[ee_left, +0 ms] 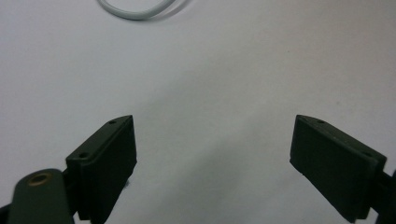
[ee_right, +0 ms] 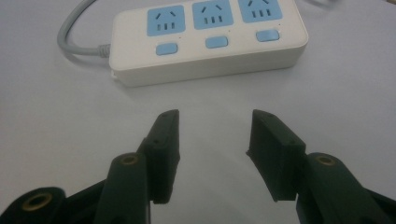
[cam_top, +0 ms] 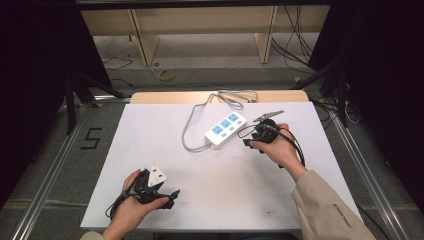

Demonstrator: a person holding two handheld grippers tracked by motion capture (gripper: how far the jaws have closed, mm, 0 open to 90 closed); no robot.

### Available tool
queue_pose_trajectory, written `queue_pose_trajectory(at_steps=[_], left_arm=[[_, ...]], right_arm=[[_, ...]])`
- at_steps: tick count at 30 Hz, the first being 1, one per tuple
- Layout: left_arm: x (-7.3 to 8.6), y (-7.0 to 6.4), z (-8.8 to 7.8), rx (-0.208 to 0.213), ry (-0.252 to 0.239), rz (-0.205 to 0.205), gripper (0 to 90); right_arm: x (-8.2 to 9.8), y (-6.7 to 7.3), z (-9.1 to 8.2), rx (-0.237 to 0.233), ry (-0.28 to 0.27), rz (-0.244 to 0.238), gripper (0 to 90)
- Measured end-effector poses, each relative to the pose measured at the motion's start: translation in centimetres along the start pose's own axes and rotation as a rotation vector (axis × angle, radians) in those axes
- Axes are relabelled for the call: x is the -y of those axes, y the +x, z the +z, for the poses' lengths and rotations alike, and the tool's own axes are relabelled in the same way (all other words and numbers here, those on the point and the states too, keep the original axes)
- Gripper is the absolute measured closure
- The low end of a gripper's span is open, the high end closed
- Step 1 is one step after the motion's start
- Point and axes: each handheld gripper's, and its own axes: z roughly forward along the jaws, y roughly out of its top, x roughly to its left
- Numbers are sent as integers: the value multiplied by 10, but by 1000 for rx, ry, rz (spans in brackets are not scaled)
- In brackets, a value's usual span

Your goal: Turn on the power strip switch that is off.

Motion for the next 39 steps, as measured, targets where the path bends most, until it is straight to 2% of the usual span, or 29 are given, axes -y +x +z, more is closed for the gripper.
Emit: queue_pose_trajectory(at_steps=[16,23,39], left_arm=[[0,0,0,-1,-3,-9,142],[0,0,0,-1,0,-6,142],[0,-1,1,-3,8,-8,140]], right_arm=[[11,2,-15,-14,-5,0,513],[18,0,-27,-2,-24,18,498],[40,-3,-49,21,-64,25,478]])
